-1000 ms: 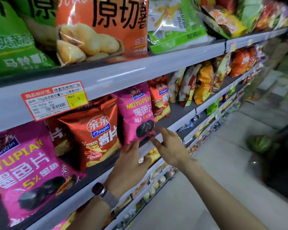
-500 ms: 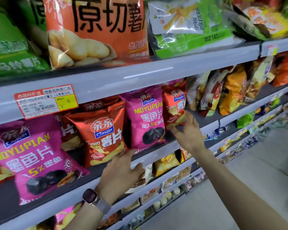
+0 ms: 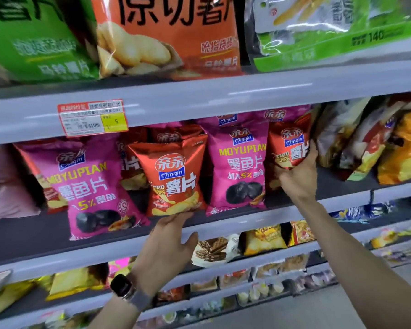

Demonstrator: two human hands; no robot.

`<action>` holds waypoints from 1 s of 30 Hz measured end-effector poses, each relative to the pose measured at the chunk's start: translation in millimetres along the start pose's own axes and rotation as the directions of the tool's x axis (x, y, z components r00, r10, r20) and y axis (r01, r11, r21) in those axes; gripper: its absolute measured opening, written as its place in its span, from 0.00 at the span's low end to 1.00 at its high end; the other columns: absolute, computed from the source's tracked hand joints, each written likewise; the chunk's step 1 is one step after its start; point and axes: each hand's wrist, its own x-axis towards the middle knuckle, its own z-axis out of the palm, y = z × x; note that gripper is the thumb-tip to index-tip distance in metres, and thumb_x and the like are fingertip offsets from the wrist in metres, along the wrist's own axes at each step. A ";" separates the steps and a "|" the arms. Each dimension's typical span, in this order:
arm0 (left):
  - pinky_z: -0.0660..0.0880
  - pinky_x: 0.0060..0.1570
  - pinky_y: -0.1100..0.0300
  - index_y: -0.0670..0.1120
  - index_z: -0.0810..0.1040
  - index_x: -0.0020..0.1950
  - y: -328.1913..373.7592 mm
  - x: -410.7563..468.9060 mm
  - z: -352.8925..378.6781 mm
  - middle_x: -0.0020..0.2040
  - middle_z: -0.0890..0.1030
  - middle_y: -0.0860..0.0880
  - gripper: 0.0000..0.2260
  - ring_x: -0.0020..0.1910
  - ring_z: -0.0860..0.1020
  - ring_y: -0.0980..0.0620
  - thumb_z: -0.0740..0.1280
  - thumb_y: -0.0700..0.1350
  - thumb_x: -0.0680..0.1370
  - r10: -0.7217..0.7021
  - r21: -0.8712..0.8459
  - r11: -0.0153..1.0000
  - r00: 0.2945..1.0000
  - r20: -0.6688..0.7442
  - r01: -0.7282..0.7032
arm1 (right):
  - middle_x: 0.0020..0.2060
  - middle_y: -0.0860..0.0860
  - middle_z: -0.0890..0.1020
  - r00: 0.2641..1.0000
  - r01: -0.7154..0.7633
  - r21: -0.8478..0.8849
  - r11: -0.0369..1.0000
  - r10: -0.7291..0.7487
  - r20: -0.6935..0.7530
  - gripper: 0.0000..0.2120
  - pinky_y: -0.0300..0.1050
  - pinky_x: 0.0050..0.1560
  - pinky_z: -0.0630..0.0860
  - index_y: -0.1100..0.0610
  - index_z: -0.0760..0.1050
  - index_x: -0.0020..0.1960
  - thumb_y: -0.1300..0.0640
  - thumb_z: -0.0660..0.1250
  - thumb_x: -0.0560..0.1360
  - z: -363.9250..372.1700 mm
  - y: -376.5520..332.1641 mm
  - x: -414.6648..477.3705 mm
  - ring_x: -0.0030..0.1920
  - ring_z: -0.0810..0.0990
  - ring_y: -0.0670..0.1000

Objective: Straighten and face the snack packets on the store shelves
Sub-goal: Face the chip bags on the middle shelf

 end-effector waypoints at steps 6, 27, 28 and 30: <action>0.72 0.67 0.56 0.55 0.71 0.78 13.9 1.9 5.5 0.75 0.74 0.54 0.24 0.73 0.73 0.49 0.68 0.53 0.82 0.033 -0.026 0.999 0.999 -0.015 -0.033 | 0.67 0.49 0.76 0.986 0.088 0.055 0.995 -0.079 -0.148 0.54 0.62 0.63 0.79 0.38 0.54 0.78 0.42 0.82 0.61 -20.7 2.9 -11.0 0.63 0.79 0.55; 0.74 0.57 0.69 0.51 0.83 0.62 -17.8 -31.2 -13.4 0.57 0.82 0.56 0.15 0.53 0.81 0.55 0.73 0.37 0.78 -0.084 -0.257 0.963 0.811 -0.579 -0.083 | 0.69 0.44 0.74 0.990 0.130 0.218 0.967 -0.140 0.029 0.56 0.57 0.61 0.81 0.37 0.51 0.79 0.37 0.82 0.62 -25.3 -75.1 -185.3 0.64 0.79 0.48; 0.77 0.55 0.62 0.51 0.83 0.63 -24.8 -34.8 -19.7 0.56 0.81 0.55 0.16 0.51 0.81 0.56 0.73 0.37 0.77 -0.124 -0.281 0.957 0.766 -0.631 -0.076 | 0.69 0.44 0.74 0.987 0.132 0.225 0.965 -0.148 0.056 0.56 0.58 0.61 0.81 0.38 0.51 0.79 0.36 0.82 0.62 -20.0 -80.6 -192.3 0.64 0.79 0.49; 0.77 0.55 0.58 0.51 0.81 0.65 -38.0 -41.1 -32.6 0.56 0.79 0.53 0.18 0.50 0.80 0.57 0.73 0.38 0.77 -0.198 -0.311 0.950 0.688 -0.698 -0.042 | 0.68 0.44 0.74 0.981 0.130 0.233 0.964 -0.159 0.112 0.56 0.57 0.61 0.81 0.39 0.51 0.79 0.37 0.82 0.62 -9.1 -91.5 -204.8 0.64 0.79 0.48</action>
